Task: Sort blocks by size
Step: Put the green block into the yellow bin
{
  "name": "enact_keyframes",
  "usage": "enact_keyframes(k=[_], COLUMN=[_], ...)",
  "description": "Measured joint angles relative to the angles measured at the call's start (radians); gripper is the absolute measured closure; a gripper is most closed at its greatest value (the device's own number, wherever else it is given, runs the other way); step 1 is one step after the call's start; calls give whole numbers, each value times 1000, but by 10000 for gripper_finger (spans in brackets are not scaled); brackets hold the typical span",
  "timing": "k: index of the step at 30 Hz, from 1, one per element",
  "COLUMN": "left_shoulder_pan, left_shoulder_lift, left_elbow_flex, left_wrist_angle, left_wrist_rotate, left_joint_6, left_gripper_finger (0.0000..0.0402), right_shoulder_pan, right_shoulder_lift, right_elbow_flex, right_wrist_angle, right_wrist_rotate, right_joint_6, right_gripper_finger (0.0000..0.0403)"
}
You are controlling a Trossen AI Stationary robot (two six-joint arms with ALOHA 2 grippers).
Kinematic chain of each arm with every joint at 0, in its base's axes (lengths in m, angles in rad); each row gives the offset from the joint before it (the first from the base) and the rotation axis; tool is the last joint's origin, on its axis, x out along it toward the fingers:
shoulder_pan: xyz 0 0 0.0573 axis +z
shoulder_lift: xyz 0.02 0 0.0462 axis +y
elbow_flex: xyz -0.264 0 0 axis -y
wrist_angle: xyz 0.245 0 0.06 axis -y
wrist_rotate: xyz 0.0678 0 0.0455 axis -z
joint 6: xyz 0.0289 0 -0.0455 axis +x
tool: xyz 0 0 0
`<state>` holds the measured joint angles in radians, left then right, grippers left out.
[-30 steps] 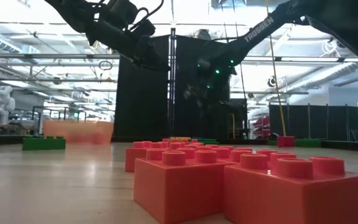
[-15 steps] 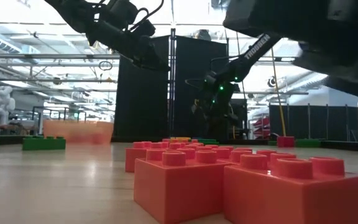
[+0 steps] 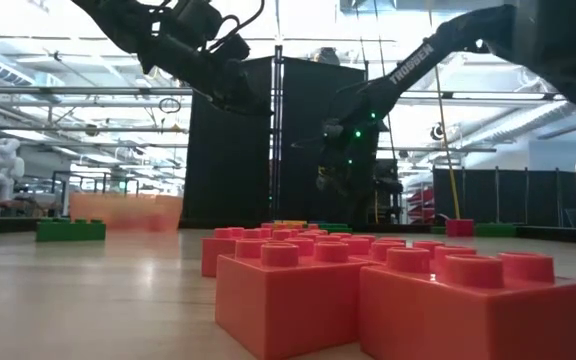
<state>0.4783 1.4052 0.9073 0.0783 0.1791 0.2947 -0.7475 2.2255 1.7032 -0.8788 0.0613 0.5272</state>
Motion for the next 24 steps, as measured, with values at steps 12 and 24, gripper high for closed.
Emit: enact_keyframes(k=[12, 24], left_shoulder_pan=[0, 0], left_shoulder_lift=[0, 0], left_elbow_flex=[1, 1], left_wrist_angle=[-21, -18], left_wrist_rotate=[-1, -1], left_joint_6=[0, 0], left_gripper_finger=[240, 240], right_shoulder_pan=[41, -128], right_shoulder_lift=[-35, -153], right_elbow_flex=[-8, -15], right_wrist_angle=[-189, -411], right_wrist_rotate=[89, 123], right_joint_6=[33, -34], right_gripper_finger=[403, 403])
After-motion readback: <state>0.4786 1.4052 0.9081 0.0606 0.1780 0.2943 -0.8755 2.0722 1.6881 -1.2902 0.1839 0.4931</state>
